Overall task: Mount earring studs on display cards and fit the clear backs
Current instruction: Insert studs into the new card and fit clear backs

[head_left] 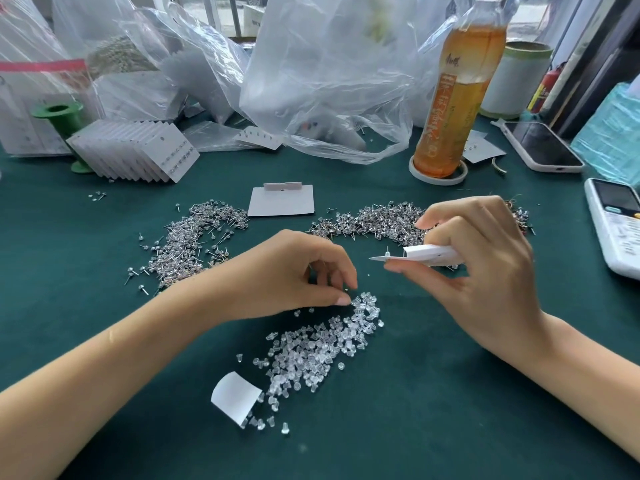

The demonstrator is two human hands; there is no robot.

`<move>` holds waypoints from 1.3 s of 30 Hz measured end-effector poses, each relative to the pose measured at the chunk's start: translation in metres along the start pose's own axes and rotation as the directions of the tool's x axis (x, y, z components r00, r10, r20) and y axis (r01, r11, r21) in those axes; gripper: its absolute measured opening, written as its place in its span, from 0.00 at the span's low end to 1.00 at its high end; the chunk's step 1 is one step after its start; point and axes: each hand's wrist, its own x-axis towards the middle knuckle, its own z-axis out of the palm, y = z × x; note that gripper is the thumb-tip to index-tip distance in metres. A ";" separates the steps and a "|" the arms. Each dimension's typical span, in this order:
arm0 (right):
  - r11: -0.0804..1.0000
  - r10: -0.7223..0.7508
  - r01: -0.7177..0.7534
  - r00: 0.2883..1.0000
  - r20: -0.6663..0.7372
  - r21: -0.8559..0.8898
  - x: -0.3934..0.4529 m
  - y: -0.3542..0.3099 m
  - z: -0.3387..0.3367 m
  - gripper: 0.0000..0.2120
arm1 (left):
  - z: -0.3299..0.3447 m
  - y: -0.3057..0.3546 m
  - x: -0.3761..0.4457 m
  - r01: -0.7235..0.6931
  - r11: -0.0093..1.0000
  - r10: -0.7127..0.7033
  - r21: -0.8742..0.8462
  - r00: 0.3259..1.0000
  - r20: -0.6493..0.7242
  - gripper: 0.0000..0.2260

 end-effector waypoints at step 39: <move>0.904 -0.418 0.423 0.904 0.087 -0.056 0.005 -0.015 -0.002 0.20 | 0.012 0.017 0.002 0.239 0.813 -0.283 -0.531 0.959 -0.001 0.03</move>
